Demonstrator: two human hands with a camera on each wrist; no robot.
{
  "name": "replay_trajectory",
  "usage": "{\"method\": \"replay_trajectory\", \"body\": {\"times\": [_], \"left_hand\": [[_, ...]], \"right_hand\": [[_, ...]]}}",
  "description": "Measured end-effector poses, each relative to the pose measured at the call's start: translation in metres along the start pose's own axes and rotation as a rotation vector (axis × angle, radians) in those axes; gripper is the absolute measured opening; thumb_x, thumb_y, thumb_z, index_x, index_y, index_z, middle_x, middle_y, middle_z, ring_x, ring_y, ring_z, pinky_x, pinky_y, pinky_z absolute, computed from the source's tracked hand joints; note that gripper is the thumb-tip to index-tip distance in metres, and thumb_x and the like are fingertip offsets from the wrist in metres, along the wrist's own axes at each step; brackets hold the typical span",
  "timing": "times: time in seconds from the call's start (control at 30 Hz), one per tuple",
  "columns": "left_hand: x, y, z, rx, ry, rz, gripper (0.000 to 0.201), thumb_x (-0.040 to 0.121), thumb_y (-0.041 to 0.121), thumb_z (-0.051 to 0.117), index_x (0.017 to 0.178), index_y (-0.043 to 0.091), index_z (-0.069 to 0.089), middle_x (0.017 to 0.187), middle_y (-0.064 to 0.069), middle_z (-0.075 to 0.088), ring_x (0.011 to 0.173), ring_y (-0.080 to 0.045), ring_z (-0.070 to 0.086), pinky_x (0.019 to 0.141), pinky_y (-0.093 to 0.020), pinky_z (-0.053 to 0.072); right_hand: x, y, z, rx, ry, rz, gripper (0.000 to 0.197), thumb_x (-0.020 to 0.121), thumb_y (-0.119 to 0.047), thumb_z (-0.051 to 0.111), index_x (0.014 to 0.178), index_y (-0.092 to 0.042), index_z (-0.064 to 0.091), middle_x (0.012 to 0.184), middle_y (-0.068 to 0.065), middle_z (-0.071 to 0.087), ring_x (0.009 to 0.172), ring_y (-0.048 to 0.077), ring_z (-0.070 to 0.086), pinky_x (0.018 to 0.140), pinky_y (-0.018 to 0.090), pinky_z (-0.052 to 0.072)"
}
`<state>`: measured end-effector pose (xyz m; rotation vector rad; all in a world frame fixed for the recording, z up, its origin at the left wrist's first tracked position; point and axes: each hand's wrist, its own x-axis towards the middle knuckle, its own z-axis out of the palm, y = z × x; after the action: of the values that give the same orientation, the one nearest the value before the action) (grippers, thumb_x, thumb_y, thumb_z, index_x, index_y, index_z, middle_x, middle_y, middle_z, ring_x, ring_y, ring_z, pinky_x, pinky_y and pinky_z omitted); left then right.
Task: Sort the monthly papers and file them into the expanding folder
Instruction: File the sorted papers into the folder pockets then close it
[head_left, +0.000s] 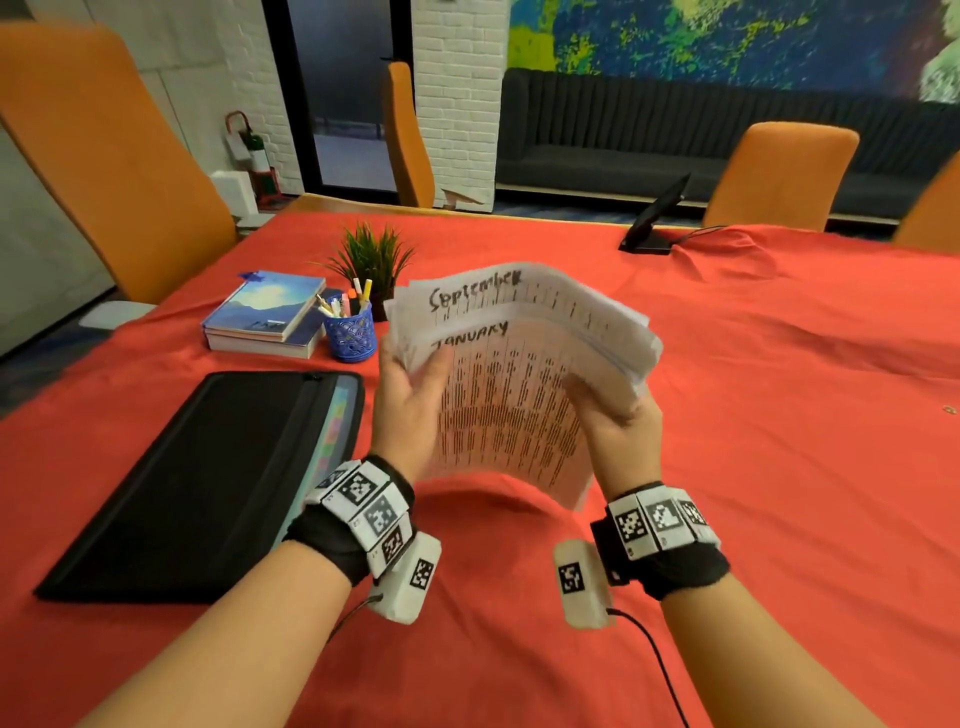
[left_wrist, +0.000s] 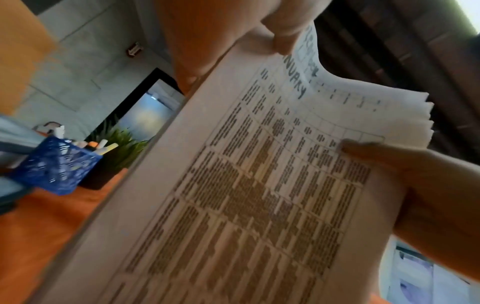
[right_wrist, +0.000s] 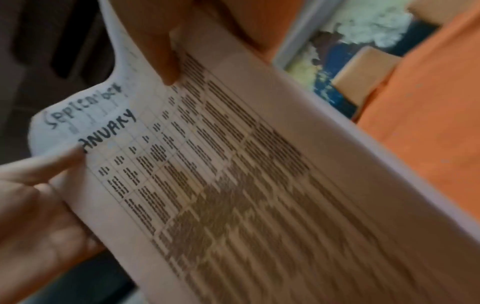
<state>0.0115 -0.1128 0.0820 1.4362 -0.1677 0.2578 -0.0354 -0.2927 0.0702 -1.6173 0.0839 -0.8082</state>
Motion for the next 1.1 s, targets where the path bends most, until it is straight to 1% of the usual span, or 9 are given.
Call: {"method": "replay_trajectory", "body": {"times": [0.13,0.23,0.33,0.47,0.6,0.77,0.9,1.0,1.1], "left_hand": [[-0.006,-0.021,-0.015,0.019,-0.017,-0.047,0.050,0.086,0.030,0.063,0.129,0.019,0.041,0.125,-0.002,0.059,0.113,-0.008,0.057,0.105,-0.033,0.042],[-0.003,-0.038,-0.021,0.037,-0.054,-0.084,0.055,0.076,0.046,0.065,0.123,0.024,0.048,0.118,0.003,0.063,0.112,-0.011,0.059,0.100,-0.035,0.043],[0.003,-0.059,-0.020,0.122,-0.074,-0.115,0.044,0.081,0.033,0.068,0.118,0.015,0.053,0.107,0.007,0.067,0.109,-0.015,0.062,0.093,-0.033,0.047],[0.007,-0.088,-0.026,0.169,-0.119,-0.213,0.037,0.078,0.025,0.069,0.112,0.020,0.054,0.105,0.006,0.066,0.109,-0.021,0.062,0.098,-0.039,0.046],[0.008,-0.109,-0.034,0.246,-0.243,-0.270,0.036,0.092,0.012,0.055,0.128,0.015,0.049,0.123,-0.002,0.061,0.118,-0.018,0.055,0.108,-0.046,0.037],[0.017,-0.086,-0.035,0.330,-0.194,-0.235,0.033,0.095,0.006,0.047,0.128,0.007,0.047,0.120,-0.001,0.056,0.117,-0.018,0.052,0.104,-0.029,0.036],[0.014,-0.086,-0.050,0.522,-0.194,-0.335,0.029,0.091,0.012,0.053,0.119,0.007,0.047,0.117,-0.008,0.058,0.108,-0.024,0.056,0.096,-0.036,0.043],[-0.004,-0.106,-0.063,0.788,-0.371,-0.556,0.040,0.088,0.016,0.060,0.122,0.001,0.046,0.117,-0.012,0.058,0.107,-0.027,0.056,0.082,-0.027,0.042],[-0.021,-0.113,-0.073,1.004,-0.536,-0.583,0.031,0.090,0.018,0.057,0.112,-0.003,0.059,0.103,-0.014,0.062,0.102,-0.030,0.058,0.071,-0.024,0.036]], "right_hand": [[0.002,-0.001,-0.013,-0.209,0.019,-0.334,0.075,0.078,-0.010,0.069,0.138,-0.030,0.030,0.109,-0.002,0.048,0.100,0.017,0.052,0.093,0.029,0.043],[0.011,-0.004,-0.017,-0.460,-0.084,-0.511,0.055,0.082,-0.007,0.063,0.133,-0.016,0.044,0.112,0.003,0.048,0.101,0.008,0.047,0.092,0.013,0.038],[0.017,-0.008,-0.020,-0.491,-0.201,-0.548,0.038,0.085,-0.007,0.060,0.122,-0.014,0.058,0.105,0.006,0.059,0.095,0.012,0.056,0.083,0.010,0.041],[0.018,0.002,-0.031,-0.240,-0.210,-0.118,0.074,0.073,-0.006,0.075,0.134,-0.026,0.038,0.106,-0.011,0.059,0.090,0.001,0.057,0.083,0.013,0.047],[0.001,0.042,-0.029,-0.197,-0.405,0.427,0.037,0.075,0.002,0.070,0.104,-0.017,0.058,0.098,-0.001,0.065,0.095,0.019,0.063,0.091,0.043,0.049],[-0.005,0.033,-0.016,-0.130,-0.333,0.459,0.010,0.083,-0.005,0.063,0.091,-0.011,0.062,0.088,0.002,0.068,0.081,0.020,0.065,0.077,0.037,0.054],[-0.009,0.053,-0.012,-0.016,-0.341,0.716,0.019,0.080,-0.002,0.066,0.098,-0.004,0.059,0.097,0.016,0.068,0.085,0.032,0.067,0.080,0.048,0.054],[-0.027,0.089,-0.005,-0.151,-0.392,0.917,0.032,0.079,-0.002,0.066,0.111,0.001,0.057,0.101,0.017,0.068,0.088,0.033,0.067,0.083,0.050,0.053],[-0.047,0.117,-0.007,-0.472,-0.537,0.921,0.041,0.074,-0.010,0.073,0.111,0.000,0.059,0.106,0.012,0.066,0.094,0.027,0.064,0.078,0.033,0.051]]}}
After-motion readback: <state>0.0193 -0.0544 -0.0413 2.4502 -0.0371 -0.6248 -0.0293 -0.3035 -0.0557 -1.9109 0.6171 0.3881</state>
